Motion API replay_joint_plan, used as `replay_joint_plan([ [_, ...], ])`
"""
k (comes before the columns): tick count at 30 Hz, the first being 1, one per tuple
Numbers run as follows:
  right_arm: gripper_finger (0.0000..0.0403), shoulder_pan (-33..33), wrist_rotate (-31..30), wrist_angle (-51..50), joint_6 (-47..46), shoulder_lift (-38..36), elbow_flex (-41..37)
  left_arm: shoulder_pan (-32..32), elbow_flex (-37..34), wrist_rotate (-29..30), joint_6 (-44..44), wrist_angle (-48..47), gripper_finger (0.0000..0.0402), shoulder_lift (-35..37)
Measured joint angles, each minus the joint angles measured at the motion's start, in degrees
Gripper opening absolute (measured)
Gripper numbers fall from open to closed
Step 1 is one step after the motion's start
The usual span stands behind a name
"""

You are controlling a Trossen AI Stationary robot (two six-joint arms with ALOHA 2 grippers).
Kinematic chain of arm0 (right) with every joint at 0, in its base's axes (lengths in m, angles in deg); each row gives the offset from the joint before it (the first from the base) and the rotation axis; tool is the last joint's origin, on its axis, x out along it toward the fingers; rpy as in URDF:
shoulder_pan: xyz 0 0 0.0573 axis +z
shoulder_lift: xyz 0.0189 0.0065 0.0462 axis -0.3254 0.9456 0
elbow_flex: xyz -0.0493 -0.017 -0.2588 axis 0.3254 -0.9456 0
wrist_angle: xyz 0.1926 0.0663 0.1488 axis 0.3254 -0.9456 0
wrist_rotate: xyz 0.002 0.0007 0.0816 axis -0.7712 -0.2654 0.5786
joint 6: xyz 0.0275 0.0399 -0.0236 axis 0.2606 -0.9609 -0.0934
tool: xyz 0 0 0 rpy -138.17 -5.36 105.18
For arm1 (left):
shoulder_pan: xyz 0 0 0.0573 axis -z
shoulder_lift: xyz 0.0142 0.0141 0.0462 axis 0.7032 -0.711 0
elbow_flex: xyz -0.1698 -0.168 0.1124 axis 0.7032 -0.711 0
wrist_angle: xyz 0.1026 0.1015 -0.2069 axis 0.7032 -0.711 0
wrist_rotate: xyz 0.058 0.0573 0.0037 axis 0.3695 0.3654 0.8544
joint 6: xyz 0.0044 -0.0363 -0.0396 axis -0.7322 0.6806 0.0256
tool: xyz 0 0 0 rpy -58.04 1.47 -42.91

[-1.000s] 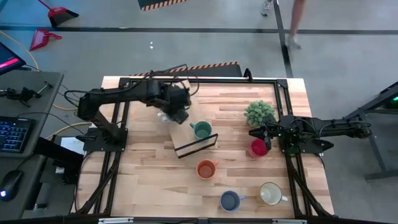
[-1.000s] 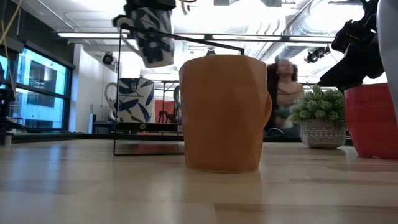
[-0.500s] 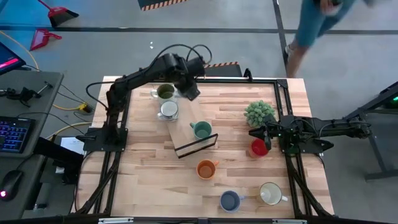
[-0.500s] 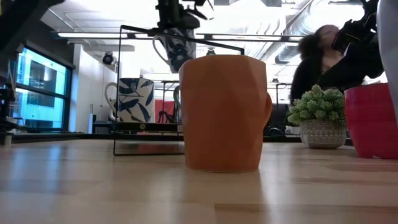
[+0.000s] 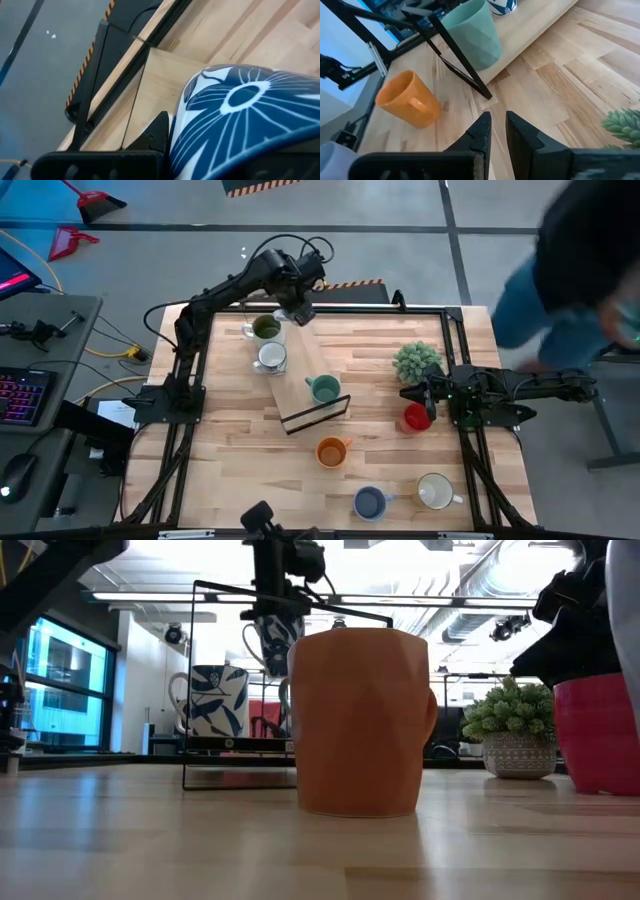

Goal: Place coffee mugs
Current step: Put the blue mug on the shelf

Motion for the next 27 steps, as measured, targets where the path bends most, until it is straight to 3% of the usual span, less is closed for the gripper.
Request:
replay_joint_plan([
  [10, 0.0039, 0.01, -0.07, 1.23, -0.10, 0.00, -0.01, -3.82, 0.00, -3.55, -10.33, 2.43, 0.0019, -4.45],
  [27, 0.0039, 0.01, -0.14, 1.67, -2.56, -0.02, -0.01, -7.74, -0.02, -6.11, -18.67, 5.47, 0.0019, -12.42],
])
